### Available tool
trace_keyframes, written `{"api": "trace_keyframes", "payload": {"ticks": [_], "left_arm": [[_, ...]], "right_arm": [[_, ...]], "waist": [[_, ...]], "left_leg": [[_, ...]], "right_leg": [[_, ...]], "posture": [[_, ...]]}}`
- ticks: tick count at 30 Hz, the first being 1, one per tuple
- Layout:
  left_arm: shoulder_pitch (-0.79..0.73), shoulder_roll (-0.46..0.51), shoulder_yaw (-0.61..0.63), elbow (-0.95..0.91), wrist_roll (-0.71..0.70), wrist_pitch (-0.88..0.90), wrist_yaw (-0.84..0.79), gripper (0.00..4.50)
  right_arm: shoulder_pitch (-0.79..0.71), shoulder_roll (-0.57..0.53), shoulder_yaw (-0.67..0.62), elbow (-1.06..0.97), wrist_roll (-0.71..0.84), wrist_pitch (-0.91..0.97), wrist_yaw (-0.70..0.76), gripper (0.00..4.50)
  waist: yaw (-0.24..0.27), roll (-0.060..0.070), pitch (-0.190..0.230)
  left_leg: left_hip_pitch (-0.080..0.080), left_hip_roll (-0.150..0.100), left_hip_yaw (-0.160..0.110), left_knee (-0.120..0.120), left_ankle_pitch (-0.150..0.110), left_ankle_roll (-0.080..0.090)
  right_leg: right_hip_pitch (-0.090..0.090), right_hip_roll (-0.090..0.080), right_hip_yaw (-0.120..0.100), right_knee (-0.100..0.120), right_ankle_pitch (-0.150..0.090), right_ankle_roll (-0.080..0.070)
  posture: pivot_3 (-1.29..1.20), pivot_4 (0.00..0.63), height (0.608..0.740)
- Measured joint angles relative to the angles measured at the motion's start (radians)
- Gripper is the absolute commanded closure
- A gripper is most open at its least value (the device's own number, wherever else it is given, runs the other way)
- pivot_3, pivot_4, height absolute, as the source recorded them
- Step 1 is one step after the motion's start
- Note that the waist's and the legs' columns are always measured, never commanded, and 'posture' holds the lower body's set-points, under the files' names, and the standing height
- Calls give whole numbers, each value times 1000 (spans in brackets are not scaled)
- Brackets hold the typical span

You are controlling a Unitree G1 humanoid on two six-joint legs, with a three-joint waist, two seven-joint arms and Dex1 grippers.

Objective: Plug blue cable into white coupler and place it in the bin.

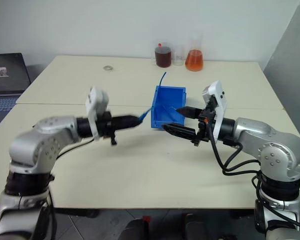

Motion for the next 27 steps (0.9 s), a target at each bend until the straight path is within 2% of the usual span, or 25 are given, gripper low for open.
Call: {"api": "trace_keyframes", "payload": {"ticks": [4, 8, 12, 16, 20, 27], "left_arm": [[-43, -111, 78, 15, -113, 104, 141, 4266], [-52, -160, 114, 15, -248, 175, 178, 4266], [-27, -119, 111, 10, -364, 251, 120, 4266], [11, -74, 87, 11, -390, 278, 65, 4266], [21, -37, 50, 13, -403, 284, 0, 4266], [27, -45, 10, 22, -402, 264, -15, 4266]], "right_arm": [[24, 22, -2, -7, 61, 16, -59, 0], [27, 34, 7, 10, 85, 8, -79, 0], [-77, 26, 4, 101, 139, 5, -69, 0], [-101, 12, 0, 149, 248, 31, -72, 0], [-172, -59, -2, 241, 375, 77, -70, 0], [-202, -78, 35, 294, 422, 85, -69, 0]], "waist": [[-16, 1, 0], [-16, 1, 0], [-19, 2, 0], [-17, 2, 0], [-15, 2, 0], [-15, 2, 0]], "left_leg": [[0, 1, -1, -1, 0, 0], [0, 0, 0, 0, 0, 0], [1, 0, 1, -1, 0, 0], [0, 0, 0, 0, 0, 0], [0, -1, 1, 0, 0, 0], [0, 0, 1, -1, 0, 0]], "right_leg": [[0, 1, -1, 0, 0, -1], [-1, 0, 0, 0, 0, 0], [-1, 1, 1, 1, 0, 0], [-1, 0, 0, 1, 0, -1], [0, 0, 1, -1, 0, 0], [0, 0, 1, -2, 0, 0]], "posture": [[0, 150, 740], [0, 150, 740], [0, 150, 740], [0, 150, 740], [0, 150, 740], [0, 150, 740]]}}
